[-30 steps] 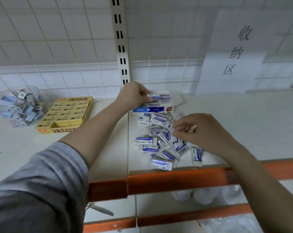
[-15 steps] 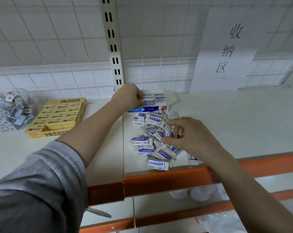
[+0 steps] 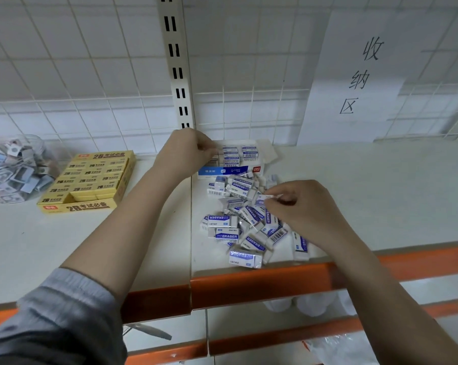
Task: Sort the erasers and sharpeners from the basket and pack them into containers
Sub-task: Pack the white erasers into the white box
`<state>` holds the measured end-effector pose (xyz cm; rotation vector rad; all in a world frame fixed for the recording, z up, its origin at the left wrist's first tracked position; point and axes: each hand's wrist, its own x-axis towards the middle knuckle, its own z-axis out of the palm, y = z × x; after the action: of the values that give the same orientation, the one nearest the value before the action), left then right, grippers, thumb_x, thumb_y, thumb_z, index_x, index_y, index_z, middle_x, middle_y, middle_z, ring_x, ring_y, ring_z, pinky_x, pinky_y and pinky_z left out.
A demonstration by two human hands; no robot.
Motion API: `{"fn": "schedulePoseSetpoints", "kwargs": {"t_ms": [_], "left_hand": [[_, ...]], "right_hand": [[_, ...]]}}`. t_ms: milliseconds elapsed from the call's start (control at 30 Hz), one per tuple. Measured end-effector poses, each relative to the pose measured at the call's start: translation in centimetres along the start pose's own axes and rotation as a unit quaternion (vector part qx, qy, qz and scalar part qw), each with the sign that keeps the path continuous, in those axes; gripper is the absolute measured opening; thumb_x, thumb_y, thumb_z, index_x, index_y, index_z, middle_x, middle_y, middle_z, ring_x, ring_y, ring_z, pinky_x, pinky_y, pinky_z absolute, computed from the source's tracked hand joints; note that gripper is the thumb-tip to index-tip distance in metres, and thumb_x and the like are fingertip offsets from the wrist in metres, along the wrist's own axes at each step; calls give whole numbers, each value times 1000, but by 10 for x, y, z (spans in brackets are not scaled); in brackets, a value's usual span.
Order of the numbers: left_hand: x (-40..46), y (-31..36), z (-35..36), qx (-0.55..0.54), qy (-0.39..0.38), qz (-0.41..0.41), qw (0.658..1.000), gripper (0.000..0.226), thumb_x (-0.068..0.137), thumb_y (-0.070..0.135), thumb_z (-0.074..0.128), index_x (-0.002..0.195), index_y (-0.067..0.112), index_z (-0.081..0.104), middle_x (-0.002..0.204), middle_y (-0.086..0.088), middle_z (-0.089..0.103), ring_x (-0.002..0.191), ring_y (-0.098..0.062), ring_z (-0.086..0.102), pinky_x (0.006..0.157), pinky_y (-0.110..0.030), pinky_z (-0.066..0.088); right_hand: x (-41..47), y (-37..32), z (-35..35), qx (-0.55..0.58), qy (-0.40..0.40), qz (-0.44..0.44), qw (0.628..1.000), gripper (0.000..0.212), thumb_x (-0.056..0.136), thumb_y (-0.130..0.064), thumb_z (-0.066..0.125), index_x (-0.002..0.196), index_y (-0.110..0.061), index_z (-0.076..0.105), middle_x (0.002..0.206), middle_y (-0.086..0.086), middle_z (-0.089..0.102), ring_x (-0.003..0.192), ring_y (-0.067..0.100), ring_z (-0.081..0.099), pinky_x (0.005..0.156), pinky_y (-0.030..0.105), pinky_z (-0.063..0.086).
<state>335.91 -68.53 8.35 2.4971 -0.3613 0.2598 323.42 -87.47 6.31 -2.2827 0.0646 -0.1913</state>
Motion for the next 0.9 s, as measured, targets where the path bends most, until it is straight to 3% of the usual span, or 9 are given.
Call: {"fn": "schedulePoseSetpoints", "kwargs": {"t_ms": [133,233,367,433,533,633,700,800,900], "left_hand": [[-26,5,-8,-27,13,-3,1000,15,89,21,62,98,18,73,96,8,69,80,-4,58,66,-9,38],[-52,10,-7,-47,-4,-13,999,12,86,28,64,90,23,75,86,15,68,72,6,57,59,1,37],[-76,13,4,-54,-75,-41,995,23,80,48,66,94,31,75,97,14,71,82,2,61,77,-20,50],[-82,15,7,-50,-88,-67,993,34,75,50,69,103,29,72,103,11,70,87,-2,61,81,-24,49],[-84,19,11,-22,-93,-77,992,46,74,45,73,114,24,67,116,9,65,92,-2,54,80,-17,40],[-84,21,13,-25,-83,-88,992,41,77,38,74,114,23,67,117,9,65,87,-1,51,73,-15,37],[-85,20,11,-15,-72,-89,993,39,77,38,73,113,23,68,106,6,67,81,-2,51,61,-12,37],[-92,15,3,-35,-30,-96,994,37,76,38,74,109,20,70,85,9,62,72,-2,54,58,-6,34],[-103,8,-9,-48,11,-88,995,34,76,35,74,105,19,71,78,13,60,69,5,54,58,-3,36]], "right_hand": [[4,2,-12,57,48,-3,997,17,83,-15,63,85,-30,70,58,-6,66,46,5,54,46,8,37],[7,3,-21,142,67,15,987,20,84,-11,61,88,-27,71,61,-4,69,60,9,65,53,15,46],[8,1,-27,265,68,22,962,23,86,-1,58,87,-20,69,66,3,72,70,14,71,65,21,56],[6,-1,-29,295,73,12,953,24,86,1,57,86,-20,69,69,3,72,70,14,71,70,21,57],[5,-2,-28,306,72,3,949,25,86,2,57,86,-19,70,74,1,72,73,13,71,73,20,56],[4,-2,-27,309,57,-2,949,23,83,2,62,87,-20,70,85,6,73,78,17,72,76,24,57],[5,-1,-28,266,57,-16,962,25,78,0,69,89,-23,70,87,3,73,77,14,71,73,23,56],[11,-3,-31,231,74,-30,970,26,75,-2,75,87,-25,69,76,-8,72,68,6,68,64,18,53],[28,-4,-31,210,80,-44,973,21,77,-6,74,84,-24,67,77,-4,72,74,15,72,77,34,57]]}}
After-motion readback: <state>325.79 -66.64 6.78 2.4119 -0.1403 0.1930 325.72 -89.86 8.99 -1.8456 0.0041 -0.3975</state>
